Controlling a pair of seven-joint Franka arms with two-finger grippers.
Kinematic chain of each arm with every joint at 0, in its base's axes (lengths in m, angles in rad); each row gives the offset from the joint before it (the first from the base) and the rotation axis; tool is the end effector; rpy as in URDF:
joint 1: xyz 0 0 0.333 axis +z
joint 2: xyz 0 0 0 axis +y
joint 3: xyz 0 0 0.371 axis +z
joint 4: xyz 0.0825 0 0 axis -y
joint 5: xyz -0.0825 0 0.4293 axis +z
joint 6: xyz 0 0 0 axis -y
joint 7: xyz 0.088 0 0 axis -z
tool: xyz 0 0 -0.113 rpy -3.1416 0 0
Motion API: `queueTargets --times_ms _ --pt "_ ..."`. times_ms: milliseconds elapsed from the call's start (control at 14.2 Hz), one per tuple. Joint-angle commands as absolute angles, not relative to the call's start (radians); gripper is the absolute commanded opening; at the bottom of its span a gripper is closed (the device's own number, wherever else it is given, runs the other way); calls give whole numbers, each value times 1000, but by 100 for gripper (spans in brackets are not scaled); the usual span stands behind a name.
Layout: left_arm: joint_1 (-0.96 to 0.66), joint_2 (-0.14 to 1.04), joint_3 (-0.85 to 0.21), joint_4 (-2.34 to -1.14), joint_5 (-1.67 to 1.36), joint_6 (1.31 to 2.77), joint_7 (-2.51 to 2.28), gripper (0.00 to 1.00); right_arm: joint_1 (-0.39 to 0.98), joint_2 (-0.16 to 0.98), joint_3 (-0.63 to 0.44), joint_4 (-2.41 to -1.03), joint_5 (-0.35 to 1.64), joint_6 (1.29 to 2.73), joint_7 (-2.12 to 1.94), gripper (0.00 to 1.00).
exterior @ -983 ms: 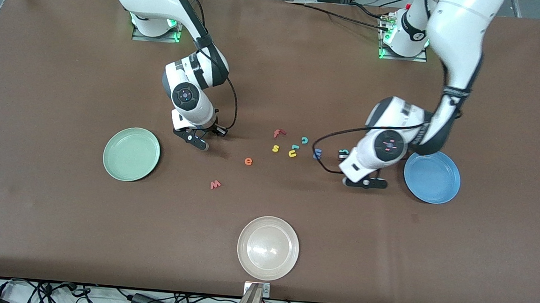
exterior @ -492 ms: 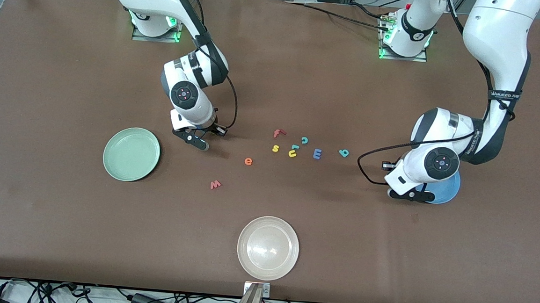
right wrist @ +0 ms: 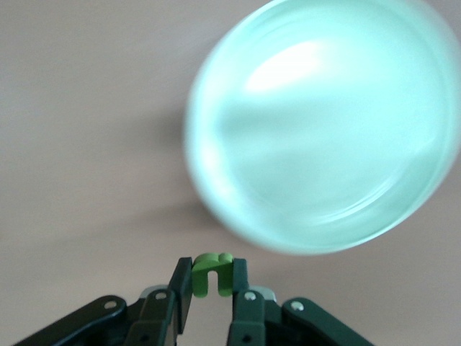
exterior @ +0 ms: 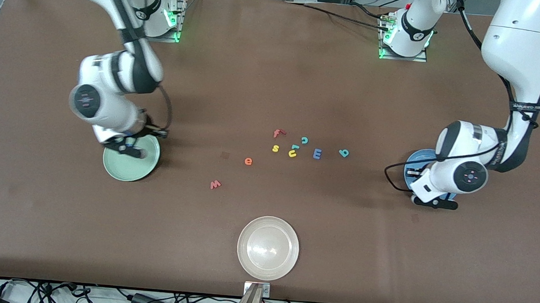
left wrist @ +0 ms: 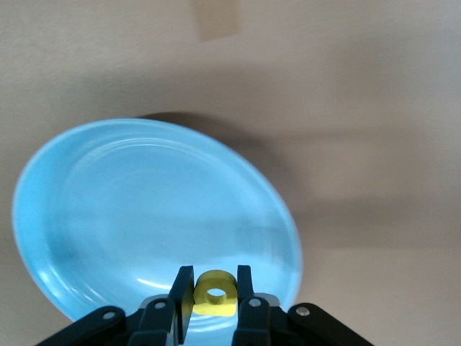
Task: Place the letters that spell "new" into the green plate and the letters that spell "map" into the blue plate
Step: 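Release green n onto green plate while the left gripper places yellow a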
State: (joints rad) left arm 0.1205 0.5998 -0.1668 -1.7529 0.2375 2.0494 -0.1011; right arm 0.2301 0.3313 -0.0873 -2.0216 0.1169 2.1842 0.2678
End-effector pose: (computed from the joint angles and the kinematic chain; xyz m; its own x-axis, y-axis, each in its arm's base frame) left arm 0.6924 -0.0087 0.2195 0.9582 -0.0531 -0.2810 -0.0857 -0.9908 -0.1051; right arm 0.6221 0.0961 0.2876 0.9653 -0.1929 -0.1760 -0.1974 -0.9803 -0.0083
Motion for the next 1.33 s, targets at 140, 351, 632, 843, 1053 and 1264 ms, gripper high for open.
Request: queueTargets --times_ms 140,351,632,843,1053,1264 --pt "132 581 -207 -1755 258 2001 -80 100 152 411 -67 -1983 -6 2198 166 16" --pt "130 543 -320 -1750 244 1919 -234 100 149 460 -67 -1927 -9 2203 163 16" --pt "126 577 -435 -1761 244 1924 -581 100 150 528 -67 -1870 -8 2220 164 17" --pt "129 615 -488 -1810 238 1991 -791 100 152 575 -67 -1848 -2 2262 173 44" --pt "123 620 -529 -1906 229 2179 -992 100 164 568 -66 -1809 8 2250 176 100" --pt "121 626 -545 -1959 229 2259 -1017 100 222 546 -54 -1712 2 2134 164 100"
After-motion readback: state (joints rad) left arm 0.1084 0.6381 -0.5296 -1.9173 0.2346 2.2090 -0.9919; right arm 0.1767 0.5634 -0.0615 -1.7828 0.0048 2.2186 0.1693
